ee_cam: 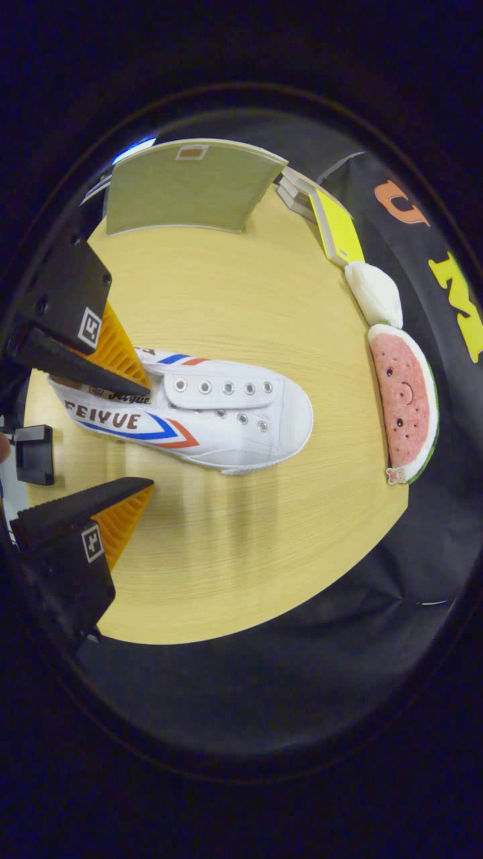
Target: Open the storage box then place both shoes into the box .Put the left shoe in first, then the right shoe, with the right side of both shoes facing outward in a uniform manner.
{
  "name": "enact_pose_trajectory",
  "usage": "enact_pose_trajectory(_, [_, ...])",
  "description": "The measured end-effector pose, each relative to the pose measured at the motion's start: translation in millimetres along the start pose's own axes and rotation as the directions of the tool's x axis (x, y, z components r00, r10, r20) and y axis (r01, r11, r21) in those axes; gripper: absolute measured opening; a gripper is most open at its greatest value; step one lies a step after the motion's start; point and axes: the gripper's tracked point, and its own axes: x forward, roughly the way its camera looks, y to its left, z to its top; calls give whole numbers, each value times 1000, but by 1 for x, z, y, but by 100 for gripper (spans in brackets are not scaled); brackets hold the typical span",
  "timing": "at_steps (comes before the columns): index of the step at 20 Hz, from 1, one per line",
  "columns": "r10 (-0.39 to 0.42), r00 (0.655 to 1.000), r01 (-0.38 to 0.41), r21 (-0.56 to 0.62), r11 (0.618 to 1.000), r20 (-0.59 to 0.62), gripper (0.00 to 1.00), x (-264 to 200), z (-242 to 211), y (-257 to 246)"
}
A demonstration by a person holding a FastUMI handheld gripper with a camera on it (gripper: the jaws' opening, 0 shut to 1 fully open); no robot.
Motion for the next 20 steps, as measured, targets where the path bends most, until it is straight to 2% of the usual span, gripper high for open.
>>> enact_pose_trajectory(2, [29, 1000, -29, 7, 1000, -1, 63, 0, 0, 4])
enact_pose_trajectory(5, [9, 1000, -10, 21, 1000, 22, 29, -1, 2, 1])
enact_pose_trajectory(6, [4, 999, -6, 38, 999, 35, 22, -2, 4, 1])
enact_pose_trajectory(7, [5, 999, -7, 47, 999, 45, 9, -3, 4, 2])
enact_pose_trajectory(12, [140, 987, -151, 161, 975, 81, 5, -28, -13, 40])
enact_pose_trajectory(17, [188, 967, -214, 146, 966, 170, 5, -95, -21, 97])
enact_pose_trajectory(20, [213, 952, -237, 88, 967, 219, 5, -142, -27, 151])
